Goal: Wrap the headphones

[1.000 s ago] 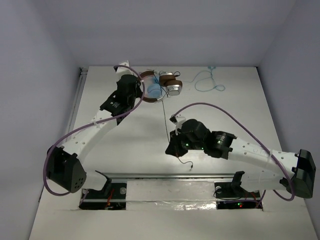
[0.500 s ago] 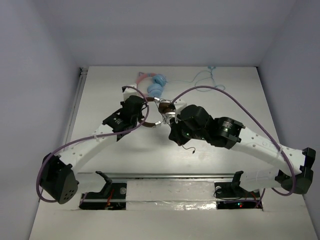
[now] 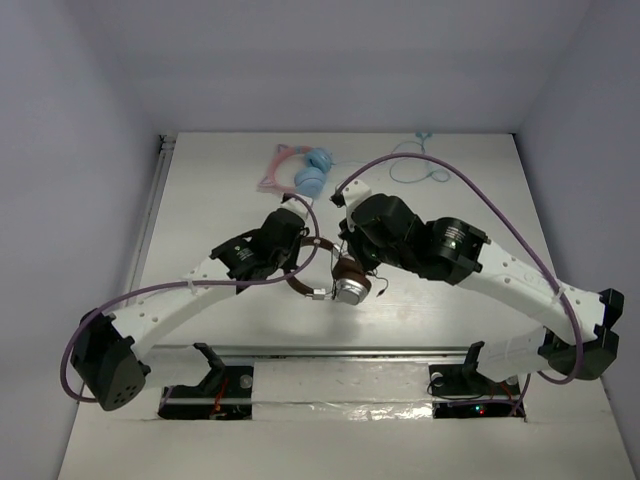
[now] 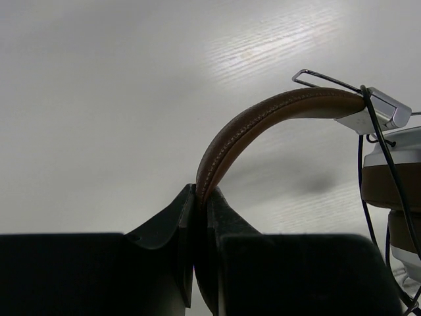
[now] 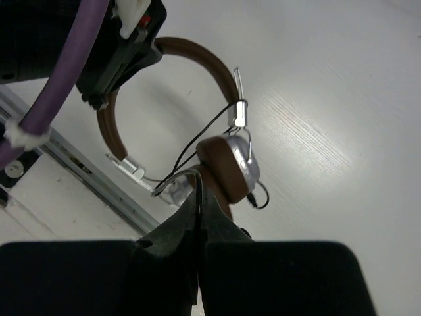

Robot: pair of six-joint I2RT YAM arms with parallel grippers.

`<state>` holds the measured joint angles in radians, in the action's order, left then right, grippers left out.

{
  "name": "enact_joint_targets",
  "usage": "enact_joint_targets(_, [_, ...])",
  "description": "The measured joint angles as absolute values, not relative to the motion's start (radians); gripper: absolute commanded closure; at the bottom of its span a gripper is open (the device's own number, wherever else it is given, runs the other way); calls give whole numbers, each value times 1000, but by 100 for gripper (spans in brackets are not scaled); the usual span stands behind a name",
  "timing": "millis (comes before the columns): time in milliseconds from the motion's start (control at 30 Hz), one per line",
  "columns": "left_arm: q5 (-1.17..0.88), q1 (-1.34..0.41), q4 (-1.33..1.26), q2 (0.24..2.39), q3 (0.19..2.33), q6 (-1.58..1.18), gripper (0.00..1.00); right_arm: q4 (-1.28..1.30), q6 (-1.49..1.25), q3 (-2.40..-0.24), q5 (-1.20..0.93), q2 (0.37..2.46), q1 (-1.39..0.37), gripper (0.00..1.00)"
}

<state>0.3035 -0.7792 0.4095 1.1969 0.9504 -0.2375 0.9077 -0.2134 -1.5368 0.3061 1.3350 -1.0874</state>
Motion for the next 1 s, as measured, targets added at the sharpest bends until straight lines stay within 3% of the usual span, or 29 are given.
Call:
enact_joint_targets(467, [117,-801,416,1131,950,-115,100,812,-145,-1422,533,1346,-1019,100])
enact_joint_targets(733, [-2,-752,395,1079,950,-112,100,688,-151,-1308,474,1277,-899,100])
enact_joint_targets(1000, [-217,-586,378,1014,950,-97,100,547,-199,-1153,363,1241,-847,99])
